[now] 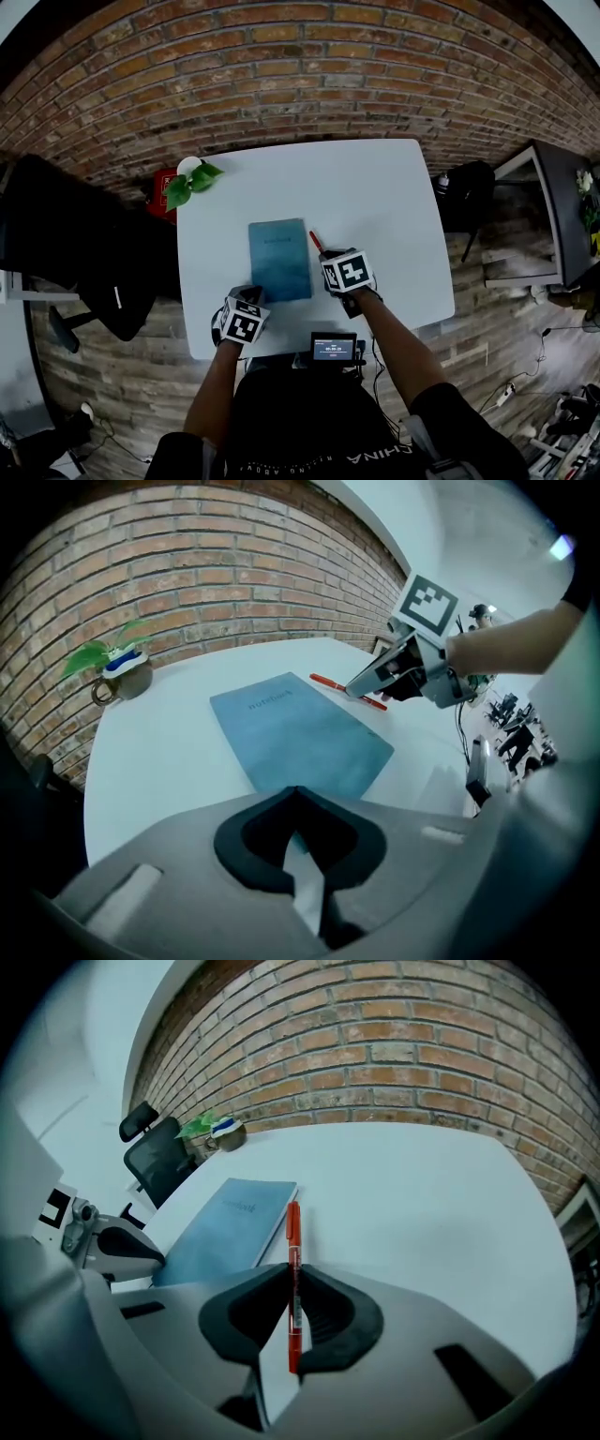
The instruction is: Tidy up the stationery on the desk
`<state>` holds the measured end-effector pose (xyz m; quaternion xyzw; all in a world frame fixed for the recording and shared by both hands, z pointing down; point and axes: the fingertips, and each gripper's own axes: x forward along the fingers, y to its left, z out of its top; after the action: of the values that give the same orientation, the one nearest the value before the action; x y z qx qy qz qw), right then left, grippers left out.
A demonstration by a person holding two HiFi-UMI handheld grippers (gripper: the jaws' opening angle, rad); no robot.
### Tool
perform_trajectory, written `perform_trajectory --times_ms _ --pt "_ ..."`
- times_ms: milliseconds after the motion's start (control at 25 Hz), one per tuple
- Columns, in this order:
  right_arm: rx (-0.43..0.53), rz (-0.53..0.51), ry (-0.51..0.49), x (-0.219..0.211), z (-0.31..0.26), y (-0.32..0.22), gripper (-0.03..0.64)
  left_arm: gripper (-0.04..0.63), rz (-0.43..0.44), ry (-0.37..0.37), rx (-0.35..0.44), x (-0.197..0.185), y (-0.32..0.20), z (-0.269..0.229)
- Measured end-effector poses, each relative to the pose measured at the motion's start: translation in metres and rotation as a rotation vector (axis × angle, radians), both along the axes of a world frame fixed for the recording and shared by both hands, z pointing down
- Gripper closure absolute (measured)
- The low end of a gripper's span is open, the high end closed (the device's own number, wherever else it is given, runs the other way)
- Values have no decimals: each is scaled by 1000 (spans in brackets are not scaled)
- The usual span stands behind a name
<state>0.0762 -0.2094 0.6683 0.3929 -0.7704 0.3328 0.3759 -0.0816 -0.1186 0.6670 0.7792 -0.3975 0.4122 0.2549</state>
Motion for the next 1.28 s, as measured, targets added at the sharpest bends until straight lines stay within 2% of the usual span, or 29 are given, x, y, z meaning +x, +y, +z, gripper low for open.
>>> perform_trajectory --times_ms 360,840,1000,1160,1280 --pt "-72 84 -60 -15 11 21 566 584 -6 15 -4 4 9 0" --pt "-86 -7 -146 -24 3 43 546 584 -18 17 14 5 15 -7" --pt "-55 -39 -151 -17 -4 52 549 584 -29 18 30 8 22 -10" --pt "18 -91 -124 -5 -17 65 572 584 -52 93 64 20 34 -22" --pt "81 -132 -101 5 -26 77 593 584 -68 118 85 26 50 -27"
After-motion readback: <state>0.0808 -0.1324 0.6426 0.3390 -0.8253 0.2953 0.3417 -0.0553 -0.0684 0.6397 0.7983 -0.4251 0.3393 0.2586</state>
